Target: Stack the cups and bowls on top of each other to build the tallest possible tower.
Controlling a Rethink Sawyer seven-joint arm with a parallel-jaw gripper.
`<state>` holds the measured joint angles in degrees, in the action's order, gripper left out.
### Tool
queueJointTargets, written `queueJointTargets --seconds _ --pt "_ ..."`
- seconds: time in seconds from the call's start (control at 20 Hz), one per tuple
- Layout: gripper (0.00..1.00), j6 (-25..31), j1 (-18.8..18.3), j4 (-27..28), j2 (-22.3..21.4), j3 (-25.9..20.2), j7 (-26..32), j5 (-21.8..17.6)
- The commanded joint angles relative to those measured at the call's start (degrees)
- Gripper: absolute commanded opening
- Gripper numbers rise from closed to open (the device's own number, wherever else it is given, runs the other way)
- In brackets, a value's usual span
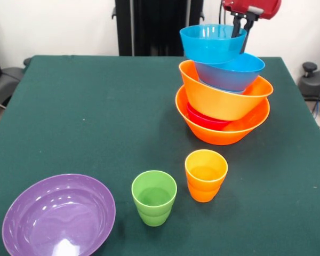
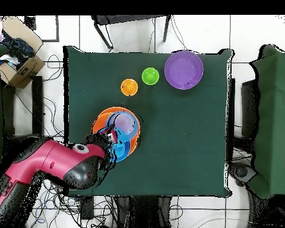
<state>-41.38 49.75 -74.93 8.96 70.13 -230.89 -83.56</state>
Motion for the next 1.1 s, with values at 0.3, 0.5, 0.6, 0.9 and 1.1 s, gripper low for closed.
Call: queueJointTargets --seconds 0.3,0.5,0.6,0.9,1.1 --pt "0.00 5.5 -1.5 4.0 3.4 -12.4 6.3 2.7" --pt "0.00 4.8 -1.4 3.8 3.3 -12.4 6.0 2.3" --pt "0.00 4.3 -1.3 3.6 3.3 -12.2 5.5 2.0" --pt "0.00 3.9 -1.1 3.3 3.3 -12.0 5.0 1.6" --pt "0.00 1.9 -0.7 2.6 2.7 -11.5 4.2 0.5"
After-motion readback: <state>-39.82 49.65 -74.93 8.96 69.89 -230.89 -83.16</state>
